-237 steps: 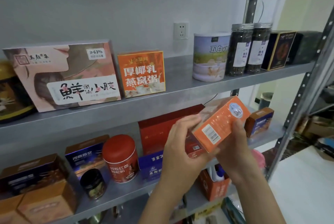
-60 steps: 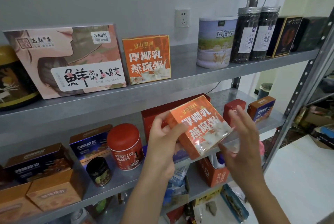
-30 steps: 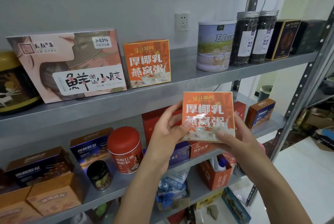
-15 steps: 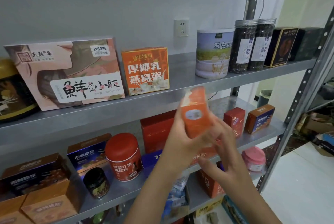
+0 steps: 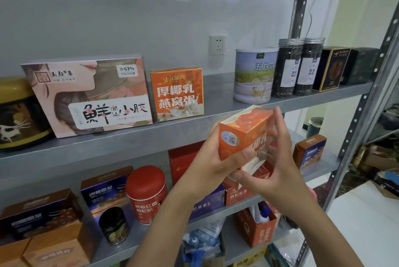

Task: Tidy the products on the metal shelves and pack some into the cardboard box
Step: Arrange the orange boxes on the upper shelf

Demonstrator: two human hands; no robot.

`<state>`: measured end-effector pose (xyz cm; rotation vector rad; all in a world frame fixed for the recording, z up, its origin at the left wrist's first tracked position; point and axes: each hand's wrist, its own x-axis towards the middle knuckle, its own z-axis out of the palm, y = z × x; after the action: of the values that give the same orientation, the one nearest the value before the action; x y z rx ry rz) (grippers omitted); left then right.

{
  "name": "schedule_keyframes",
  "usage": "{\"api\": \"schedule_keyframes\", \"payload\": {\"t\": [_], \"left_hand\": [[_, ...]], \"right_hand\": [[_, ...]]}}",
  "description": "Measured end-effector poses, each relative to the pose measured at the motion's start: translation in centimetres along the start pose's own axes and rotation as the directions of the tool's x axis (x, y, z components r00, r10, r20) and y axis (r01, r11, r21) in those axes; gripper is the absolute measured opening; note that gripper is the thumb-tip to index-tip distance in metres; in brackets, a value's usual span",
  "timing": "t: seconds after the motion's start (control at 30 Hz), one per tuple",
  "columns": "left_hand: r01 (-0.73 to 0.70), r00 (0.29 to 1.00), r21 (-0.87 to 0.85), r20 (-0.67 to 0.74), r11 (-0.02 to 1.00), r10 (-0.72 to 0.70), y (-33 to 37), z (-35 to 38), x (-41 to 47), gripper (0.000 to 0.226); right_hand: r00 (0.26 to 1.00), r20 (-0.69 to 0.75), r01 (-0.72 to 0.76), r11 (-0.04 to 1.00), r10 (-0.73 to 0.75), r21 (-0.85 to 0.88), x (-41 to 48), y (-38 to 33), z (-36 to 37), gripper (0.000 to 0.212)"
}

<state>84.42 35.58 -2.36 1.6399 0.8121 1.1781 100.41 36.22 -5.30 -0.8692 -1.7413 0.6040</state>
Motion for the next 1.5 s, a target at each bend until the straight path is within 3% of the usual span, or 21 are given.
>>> {"api": "schedule_keyframes", "payload": {"t": [0.1, 0.23, 0.3, 0.37, 0.4, 0.47, 0.5, 0.57, 0.63, 0.73, 0.9, 1.2, 1.5], "left_hand": [[-0.010, 1.000, 0.055, 0.002, 0.998, 0.010, 0.0, -0.2, 0.4, 0.064], [-0.029, 0.999, 0.188, -0.029, 0.982, 0.035, 0.6, -0.9, 0.8, 0.066], [-0.071, 0.988, 0.385, -0.099, 0.920, 0.118, 1.3, -1.6, 1.4, 0.079], [-0.035, 0.905, 0.722, -0.270, 0.691, 0.328, 2.3, -3.0, 2.0, 0.073], [0.000, 0.810, 0.854, -0.306, 0.520, 0.501, 2.9, -3.8, 2.3, 0.059], [0.067, 0.658, 0.972, -0.213, 0.226, 0.722, 4.0, -5.4, 3.1, 0.041], [0.113, 0.654, 0.986, -0.167, 0.122, 0.738, 4.3, -6.2, 3.8, 0.046], [0.171, 0.765, 0.985, -0.126, -0.011, 0.631, 5.1, -7.4, 4.9, 0.063], [0.200, 0.870, 0.976, -0.138, -0.082, 0.473, 5.4, -8.1, 5.7, 0.070], [0.242, 0.904, 0.960, -0.171, -0.139, 0.392, 4.6, -8.7, 6.4, 0.064], [0.254, 0.864, 0.952, -0.143, -0.173, 0.483, 3.8, -8.9, 7.1, 0.053], [0.238, 0.833, 0.958, -0.116, -0.161, 0.540, 3.2, -8.9, 7.3, 0.053], [0.230, 0.806, 0.962, -0.105, -0.145, 0.583, 3.0, -9.0, 7.5, 0.055]], "right_hand": [[0.995, -0.044, 0.087, 0.989, -0.093, -0.123, 0.8, -0.4, 0.2, 0.108], [0.992, -0.074, 0.101, 0.992, -0.107, -0.081, 1.7, -0.8, 0.4, 0.098], [0.986, -0.128, 0.098, 0.994, -0.105, -0.057, 2.4, -0.9, 0.5, 0.098], [0.975, -0.197, 0.092, 0.995, -0.100, -0.049, 3.4, -1.0, 0.6, 0.097], [0.968, -0.229, 0.092, 0.995, -0.100, -0.045, 4.1, -1.0, 0.6, 0.097], [0.952, -0.286, 0.099, 0.994, -0.111, -0.054, 5.7, -0.8, 0.7, 0.096], [0.944, -0.308, 0.101, 0.992, -0.118, -0.071, 6.6, -0.7, 0.8, 0.096], [0.928, -0.347, 0.097, 0.988, -0.134, -0.122, 8.5, -0.5, 1.2, 0.096], [0.913, -0.379, 0.094, 0.982, -0.151, -0.164, 10.2, -0.5, 1.8, 0.096], [0.899, -0.397, 0.108, 0.971, -0.188, -0.216, 12.2, 0.0, 2.6, 0.098], [0.913, -0.361, 0.116, 0.968, -0.192, -0.223, 13.1, 1.6, 4.6, 0.101], [0.944, -0.283, 0.082, 0.954, -0.166, -0.288, 13.7, 3.2, 6.2, 0.114], [0.933, -0.270, 0.101, 0.892, -0.239, -0.441, 14.4, 5.2, 7.6, 0.102]]}}
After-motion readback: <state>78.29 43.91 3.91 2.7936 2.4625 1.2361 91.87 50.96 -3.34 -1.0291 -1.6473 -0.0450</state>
